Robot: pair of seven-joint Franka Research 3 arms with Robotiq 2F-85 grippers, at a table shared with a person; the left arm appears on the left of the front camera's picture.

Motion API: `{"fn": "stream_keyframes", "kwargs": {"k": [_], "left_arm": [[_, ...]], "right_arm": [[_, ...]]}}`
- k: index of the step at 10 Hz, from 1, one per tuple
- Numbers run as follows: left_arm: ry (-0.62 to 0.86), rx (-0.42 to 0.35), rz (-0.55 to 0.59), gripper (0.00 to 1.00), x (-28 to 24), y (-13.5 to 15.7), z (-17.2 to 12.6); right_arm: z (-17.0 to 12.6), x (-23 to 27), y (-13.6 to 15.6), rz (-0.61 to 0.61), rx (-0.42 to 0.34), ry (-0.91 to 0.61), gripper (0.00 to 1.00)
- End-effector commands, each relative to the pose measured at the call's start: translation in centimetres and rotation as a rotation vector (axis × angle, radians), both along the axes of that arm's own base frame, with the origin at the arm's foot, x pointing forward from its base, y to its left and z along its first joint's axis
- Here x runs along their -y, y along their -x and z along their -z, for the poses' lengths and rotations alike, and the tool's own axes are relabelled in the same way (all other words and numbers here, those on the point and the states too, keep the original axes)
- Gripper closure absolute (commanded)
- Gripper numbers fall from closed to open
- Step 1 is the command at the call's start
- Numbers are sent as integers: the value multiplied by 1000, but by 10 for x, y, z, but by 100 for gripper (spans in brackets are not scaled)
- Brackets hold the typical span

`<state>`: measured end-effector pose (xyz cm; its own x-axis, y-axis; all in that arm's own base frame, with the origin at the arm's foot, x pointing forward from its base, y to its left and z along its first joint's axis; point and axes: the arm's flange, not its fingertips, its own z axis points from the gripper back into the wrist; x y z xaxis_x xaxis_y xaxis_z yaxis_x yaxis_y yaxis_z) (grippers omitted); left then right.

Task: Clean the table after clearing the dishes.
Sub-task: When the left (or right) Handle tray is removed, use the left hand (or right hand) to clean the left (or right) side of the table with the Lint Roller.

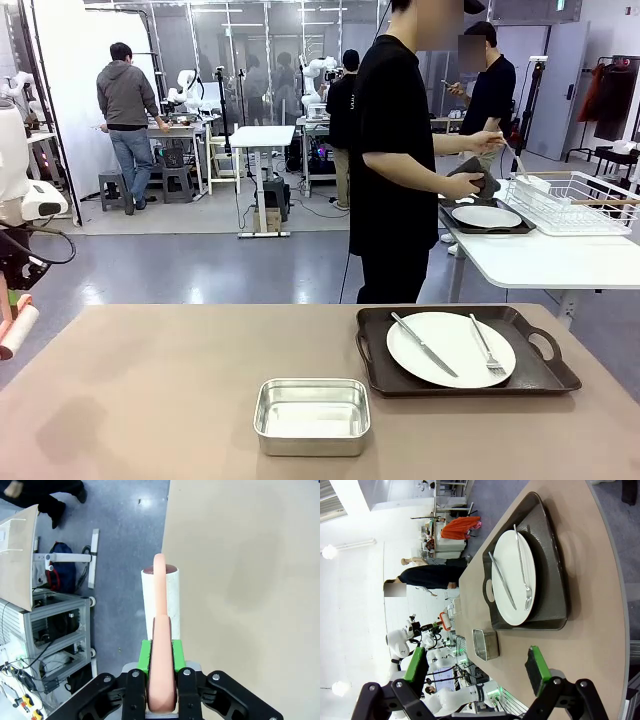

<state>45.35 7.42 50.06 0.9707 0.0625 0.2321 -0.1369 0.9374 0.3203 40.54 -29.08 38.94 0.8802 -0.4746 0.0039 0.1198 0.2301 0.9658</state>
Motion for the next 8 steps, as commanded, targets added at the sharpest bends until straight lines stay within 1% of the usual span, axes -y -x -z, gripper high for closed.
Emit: {"fn": "stream_keyframes", "kwargs": {"k": [1, 8], "left_arm": [[-14, 5, 4, 79, -2, 1, -3], [-14, 5, 4, 79, -2, 1, -3]], "right_arm": [[-3, -1, 2, 1, 4, 0, 0], [-3, -1, 2, 1, 4, 0, 0]]}}
